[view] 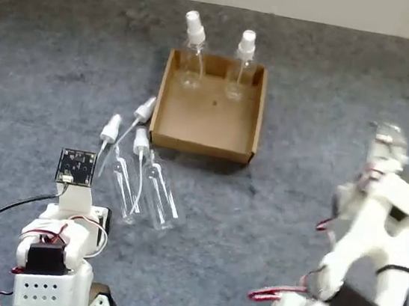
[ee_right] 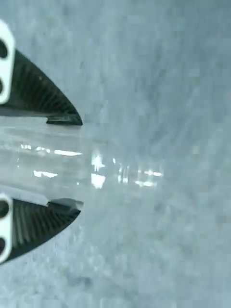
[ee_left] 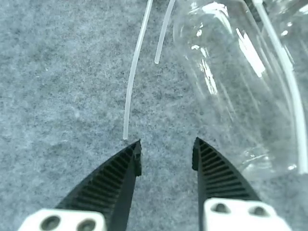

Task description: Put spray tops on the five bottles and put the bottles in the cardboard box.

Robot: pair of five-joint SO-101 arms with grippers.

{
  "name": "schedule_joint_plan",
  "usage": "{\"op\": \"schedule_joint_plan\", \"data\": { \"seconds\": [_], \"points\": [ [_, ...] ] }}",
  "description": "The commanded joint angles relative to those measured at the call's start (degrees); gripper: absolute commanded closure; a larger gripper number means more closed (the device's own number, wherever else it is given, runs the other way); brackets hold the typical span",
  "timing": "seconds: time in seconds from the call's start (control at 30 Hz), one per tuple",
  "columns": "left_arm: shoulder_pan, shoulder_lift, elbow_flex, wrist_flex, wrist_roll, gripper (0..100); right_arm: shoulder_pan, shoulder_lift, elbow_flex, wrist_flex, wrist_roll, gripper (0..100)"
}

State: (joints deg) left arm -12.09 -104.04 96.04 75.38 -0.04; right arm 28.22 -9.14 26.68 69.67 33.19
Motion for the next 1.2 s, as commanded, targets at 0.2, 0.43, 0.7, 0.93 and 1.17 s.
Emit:
{"op": "schedule_joint_plan", "data": {
  "seconds": [0.2,0.43,0.7,0.93,1.17],
  "points": [
    [0.7,-0.3,1.1,0.4,0.4,84,3.6,13.1,-0.6,-3.7,6.2,85.5],
    [0.7,-0.3,1.1,0.4,0.4,84,-0.7,13.8,-0.7,-3.8,6.0,73.5],
    [0.7,-0.3,1.1,0.4,0.4,84,-2.9,14.2,-7.1,-3.6,-0.7,73.5],
    [0.7,-0.3,1.1,0.4,0.4,84,-2.9,14.2,-7.7,-3.6,-0.5,73.5],
    [0.7,-0.3,1.1,0.4,0.4,84,-2.9,14.3,-7.6,-2.2,1.5,73.6]
  ]
}}
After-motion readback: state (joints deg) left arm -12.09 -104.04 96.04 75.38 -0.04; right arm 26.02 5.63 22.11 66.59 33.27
